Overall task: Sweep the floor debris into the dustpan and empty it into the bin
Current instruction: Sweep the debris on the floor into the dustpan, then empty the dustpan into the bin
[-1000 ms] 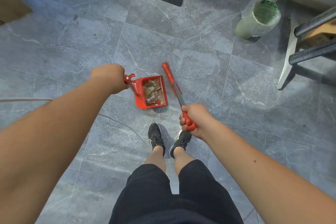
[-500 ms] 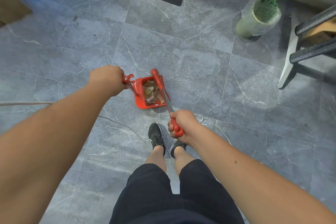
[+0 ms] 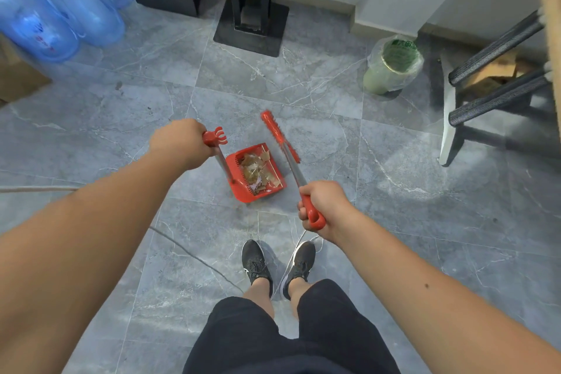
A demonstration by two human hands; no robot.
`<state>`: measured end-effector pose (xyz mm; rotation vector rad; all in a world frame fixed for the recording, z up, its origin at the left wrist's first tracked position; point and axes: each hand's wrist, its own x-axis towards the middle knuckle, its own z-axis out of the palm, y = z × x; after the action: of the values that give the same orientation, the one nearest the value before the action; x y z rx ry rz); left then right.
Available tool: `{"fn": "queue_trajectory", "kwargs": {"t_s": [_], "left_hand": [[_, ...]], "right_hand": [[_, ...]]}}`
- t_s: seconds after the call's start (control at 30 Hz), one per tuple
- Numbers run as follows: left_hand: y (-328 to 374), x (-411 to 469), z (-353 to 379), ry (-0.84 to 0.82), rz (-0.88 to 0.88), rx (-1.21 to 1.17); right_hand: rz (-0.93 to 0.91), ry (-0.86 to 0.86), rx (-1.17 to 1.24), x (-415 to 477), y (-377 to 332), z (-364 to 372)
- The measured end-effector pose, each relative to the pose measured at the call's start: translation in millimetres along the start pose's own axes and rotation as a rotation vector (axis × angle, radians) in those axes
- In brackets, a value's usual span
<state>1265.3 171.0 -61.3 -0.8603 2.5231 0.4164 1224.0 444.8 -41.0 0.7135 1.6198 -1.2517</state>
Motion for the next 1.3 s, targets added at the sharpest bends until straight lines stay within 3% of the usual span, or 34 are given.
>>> {"fn": "queue_trajectory", "kwargs": {"t_s": [0.57,0.8,1.3], "left_hand": [[149.1,13.0,-117.8,0.360,0.140,-0.019],[259.5,35.1,-160.1,0.446,0.186,0.006],[520.3,146.5,-204.7,0.542,0.323,0.130]], "right_hand": [[-0.143,0.036,0.284,-15.8,-94.3,-138.7],[-0.238,0.029,0.341,-3.6,-157.4,-225.8],[-0.334,0.062,0.367,69.4,-372.6,-427.0]]}}
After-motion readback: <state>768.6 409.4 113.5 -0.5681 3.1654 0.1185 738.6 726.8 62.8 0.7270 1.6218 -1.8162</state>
